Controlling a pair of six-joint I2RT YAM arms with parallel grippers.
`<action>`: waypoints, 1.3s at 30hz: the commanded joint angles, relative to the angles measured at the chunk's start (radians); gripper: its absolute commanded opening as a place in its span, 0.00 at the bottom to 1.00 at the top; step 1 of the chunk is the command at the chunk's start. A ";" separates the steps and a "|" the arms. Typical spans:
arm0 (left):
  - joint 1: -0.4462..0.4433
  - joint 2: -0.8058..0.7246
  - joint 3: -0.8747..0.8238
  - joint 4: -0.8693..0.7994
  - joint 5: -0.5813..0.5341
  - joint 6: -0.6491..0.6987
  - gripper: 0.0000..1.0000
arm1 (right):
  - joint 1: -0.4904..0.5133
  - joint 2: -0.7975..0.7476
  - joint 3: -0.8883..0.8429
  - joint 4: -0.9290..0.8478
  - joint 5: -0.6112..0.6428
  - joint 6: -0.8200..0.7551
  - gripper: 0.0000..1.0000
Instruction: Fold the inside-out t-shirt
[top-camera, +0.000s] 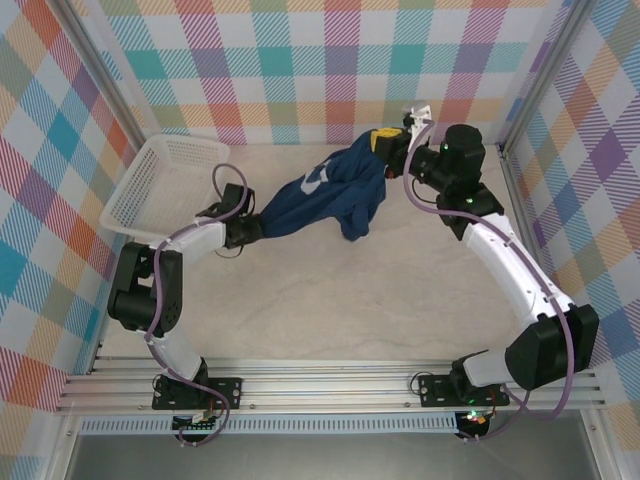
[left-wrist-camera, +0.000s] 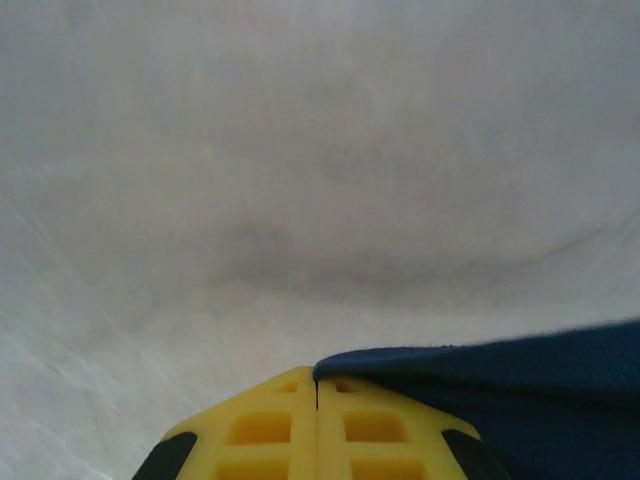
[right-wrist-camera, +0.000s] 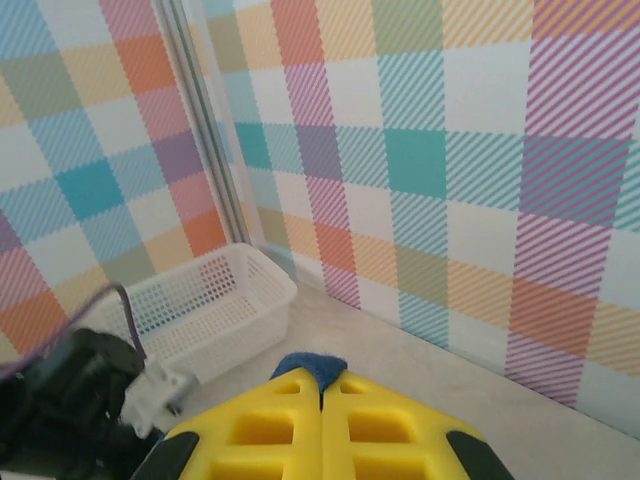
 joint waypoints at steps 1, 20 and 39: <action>0.000 -0.048 -0.090 0.102 0.107 -0.076 0.00 | -0.003 0.025 -0.031 0.078 -0.122 0.042 0.00; -0.259 -0.190 0.120 0.185 0.481 0.012 0.81 | -0.003 0.082 -0.061 -0.015 -0.345 -0.085 0.00; -0.150 -0.136 0.186 0.136 0.370 -0.029 0.10 | -0.095 -0.122 -0.144 -0.094 -0.308 -0.163 0.00</action>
